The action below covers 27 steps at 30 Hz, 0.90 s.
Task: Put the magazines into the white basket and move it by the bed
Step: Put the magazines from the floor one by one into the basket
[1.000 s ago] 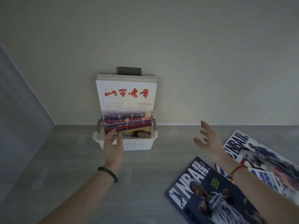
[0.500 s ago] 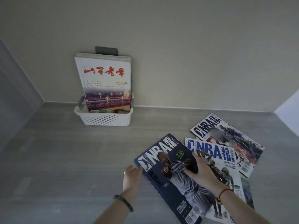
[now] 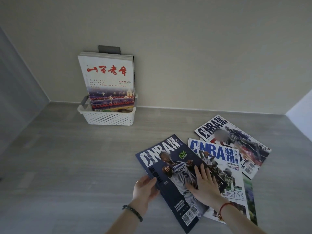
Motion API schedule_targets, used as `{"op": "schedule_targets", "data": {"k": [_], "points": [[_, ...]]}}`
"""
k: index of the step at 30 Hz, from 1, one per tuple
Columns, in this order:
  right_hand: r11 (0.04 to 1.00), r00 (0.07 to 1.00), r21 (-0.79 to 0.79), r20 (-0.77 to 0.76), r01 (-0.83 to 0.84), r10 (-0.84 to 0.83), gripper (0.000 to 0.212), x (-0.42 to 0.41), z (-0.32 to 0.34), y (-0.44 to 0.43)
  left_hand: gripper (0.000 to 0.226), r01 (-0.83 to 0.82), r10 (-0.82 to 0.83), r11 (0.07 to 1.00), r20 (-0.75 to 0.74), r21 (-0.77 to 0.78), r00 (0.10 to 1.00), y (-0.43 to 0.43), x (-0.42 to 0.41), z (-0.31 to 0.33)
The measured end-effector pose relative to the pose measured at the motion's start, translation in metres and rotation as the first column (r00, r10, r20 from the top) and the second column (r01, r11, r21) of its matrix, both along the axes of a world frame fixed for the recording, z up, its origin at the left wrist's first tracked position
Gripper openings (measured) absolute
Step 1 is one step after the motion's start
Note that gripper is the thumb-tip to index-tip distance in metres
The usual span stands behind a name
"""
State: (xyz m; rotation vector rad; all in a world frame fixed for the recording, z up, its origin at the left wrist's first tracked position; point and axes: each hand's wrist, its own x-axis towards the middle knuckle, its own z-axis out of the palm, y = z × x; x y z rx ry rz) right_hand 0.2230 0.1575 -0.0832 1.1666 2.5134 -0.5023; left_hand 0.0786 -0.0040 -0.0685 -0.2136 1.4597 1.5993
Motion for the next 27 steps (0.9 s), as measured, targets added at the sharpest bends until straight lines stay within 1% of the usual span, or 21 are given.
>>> {"op": "schedule_targets", "data": {"k": [3, 5, 7, 8, 10, 12, 14, 15, 16, 18, 19, 21, 23, 24, 25, 27], "points": [[1.000, 1.000, 0.001, 0.020, 0.011, -0.011, 0.089, 0.002, -0.004, -0.007, 0.014, 0.130, -0.135, 0.989, -0.070, -0.070, 0.988, 0.005, 0.008, -0.001], [1.000, 0.999, -0.005, 0.025, 0.022, -0.021, 0.088, 0.002, -0.004, -0.011, 0.013, 0.165, -0.180, 0.978, -0.115, -0.125, 0.977, 0.007, 0.010, -0.001], [0.999, 0.999, -0.025, 0.002, 0.043, -0.043, 0.084, 0.001, -0.001, -0.014, 0.015, 0.168, -0.186, 0.978, -0.152, -0.121, 0.971, 0.007, 0.008, 0.000], [0.997, 0.997, -0.042, -0.036, 0.064, -0.066, 0.080, 0.000, 0.002, -0.014, 0.015, 0.161, -0.176, 0.982, -0.172, -0.101, 0.969, 0.007, 0.005, 0.001], [0.989, 0.973, -0.076, -0.184, 0.129, -0.141, 0.070, -0.006, 0.012, -0.012, 0.014, 0.130, -0.138, 0.990, -0.209, -0.052, 0.968, 0.006, -0.003, 0.007], [0.972, 0.907, -0.142, -0.353, 0.189, -0.228, 0.061, -0.014, 0.027, -0.007, 0.014, 0.121, -0.117, 0.993, -0.245, 0.002, 0.962, 0.005, -0.014, 0.018], [0.943, 0.825, -0.258, -0.470, 0.210, -0.313, 0.056, -0.027, 0.044, 0.000, 0.012, 0.161, -0.138, 0.985, -0.285, 0.059, 0.949, 0.002, -0.027, 0.032], [0.917, 0.786, -0.333, -0.498, 0.218, -0.367, 0.055, -0.034, 0.052, 0.003, 0.014, 0.200, -0.166, 0.976, -0.317, 0.079, 0.934, 0.000, -0.034, 0.040], [0.885, 0.756, -0.406, -0.499, 0.227, -0.423, 0.058, -0.042, 0.059, 0.006, 0.015, 0.249, -0.201, 0.964, -0.356, 0.095, 0.913, -0.001, -0.041, 0.048], [0.817, 0.720, -0.524, -0.467, 0.241, -0.513, 0.064, -0.058, 0.067, 0.010, 0.015, 0.338, -0.264, 0.934, -0.419, 0.113, 0.869, -0.001, -0.055, 0.065], [0.778, 0.696, -0.579, -0.453, 0.246, -0.557, 0.064, -0.066, 0.070, 0.012, 0.015, 0.371, -0.286, 0.921, -0.439, 0.120, 0.852, -0.001, -0.062, 0.074], [0.661, 0.621, -0.714, -0.413, 0.233, -0.666, 0.060, -0.081, 0.073, 0.013, 0.014, 0.420, -0.315, 0.897, -0.468, 0.137, 0.826, -0.002, -0.078, 0.091], [0.532, 0.568, -0.830, -0.360, 0.167, -0.740, 0.053, -0.096, 0.078, 0.011, 0.015, 0.455, -0.331, 0.876, -0.489, 0.158, 0.807, -0.005, -0.096, 0.107], [0.491, 0.546, -0.860, -0.348, 0.137, -0.762, 0.047, -0.103, 0.081, 0.011, 0.015, 0.465, -0.333, 0.870, -0.500, 0.165, 0.800, -0.007, -0.106, 0.114], [0.470, 0.522, -0.875, -0.350, 0.113, -0.778, 0.043, -0.112, 0.084, 0.011, 0.015, 0.466, -0.327, 0.868, -0.509, 0.171, 0.796, -0.009, -0.117, 0.120], [0.456, 0.477, -0.889, -0.381, 0.047, -0.792, 0.038, -0.131, 0.092, 0.013, 0.016, 0.449, -0.297, 0.873, -0.524, 0.190, 0.798, -0.011, -0.143, 0.132]]}}
